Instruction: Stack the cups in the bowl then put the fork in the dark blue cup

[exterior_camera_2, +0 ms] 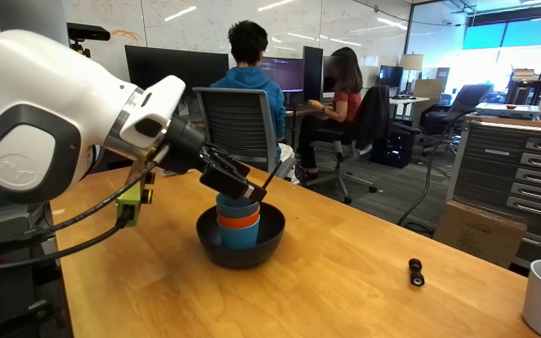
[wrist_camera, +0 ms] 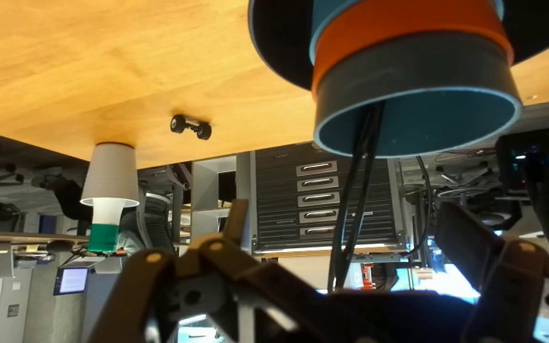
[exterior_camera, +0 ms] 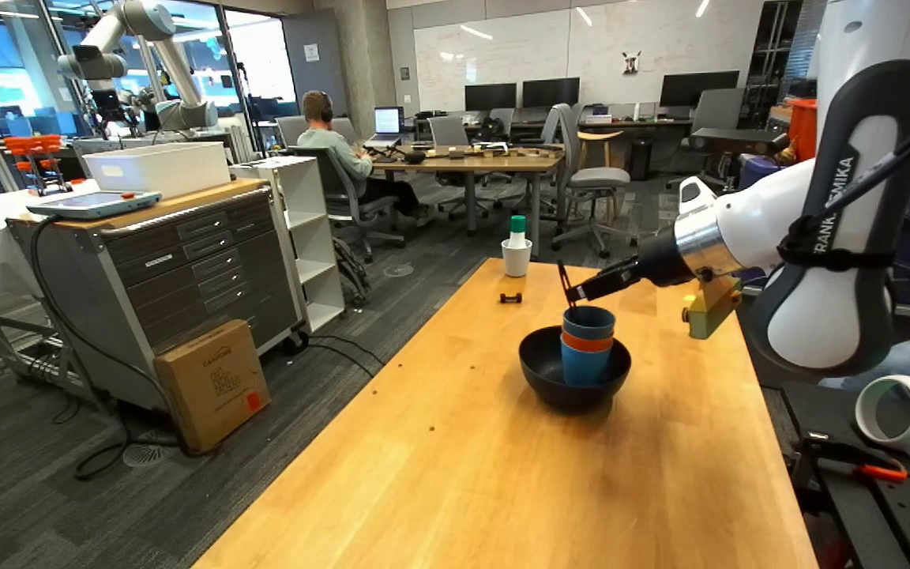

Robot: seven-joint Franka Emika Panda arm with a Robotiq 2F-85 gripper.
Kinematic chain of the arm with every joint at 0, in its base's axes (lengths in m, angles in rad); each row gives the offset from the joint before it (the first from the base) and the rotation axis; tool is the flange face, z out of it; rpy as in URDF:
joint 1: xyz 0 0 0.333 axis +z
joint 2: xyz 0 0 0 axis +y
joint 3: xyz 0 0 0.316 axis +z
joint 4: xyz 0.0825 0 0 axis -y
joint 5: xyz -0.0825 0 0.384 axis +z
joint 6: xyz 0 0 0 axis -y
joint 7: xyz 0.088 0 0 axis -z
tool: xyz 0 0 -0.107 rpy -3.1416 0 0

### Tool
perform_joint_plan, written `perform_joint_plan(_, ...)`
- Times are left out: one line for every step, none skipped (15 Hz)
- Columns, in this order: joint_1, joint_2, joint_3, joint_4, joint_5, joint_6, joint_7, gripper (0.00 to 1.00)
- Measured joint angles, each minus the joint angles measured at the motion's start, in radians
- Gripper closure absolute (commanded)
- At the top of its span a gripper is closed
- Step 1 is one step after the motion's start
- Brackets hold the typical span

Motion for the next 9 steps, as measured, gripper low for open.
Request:
perform_joint_plan(0.000, -0.012, 0.003, 0.002, 0.000, -0.029, 0.002, 0.00)
perform_joint_plan(0.000, -0.028, 0.007, 0.004, 0.000, -0.063, 0.005, 0.00)
perform_joint_plan(0.000, -0.047, 0.010, 0.004, 0.000, -0.099, 0.008, 0.00)
perform_joint_plan(0.000, -0.068, 0.012, 0.004, 0.000, -0.136, 0.012, 0.00)
perform_joint_plan(0.001, -0.092, 0.015, 0.004, 0.000, -0.180, 0.017, 0.00)
perform_joint_plan(0.001, -0.120, 0.017, 0.004, 0.000, -0.227, 0.022, 0.00)
perform_joint_plan(0.001, -0.149, 0.017, 0.004, 0.000, -0.278, 0.022, 0.00)
perform_joint_plan(0.001, -0.176, 0.017, 0.004, 0.001, -0.324, 0.022, 0.00)
perform_joint_plan(0.002, -0.201, 0.017, 0.005, 0.004, -0.372, 0.022, 0.00)
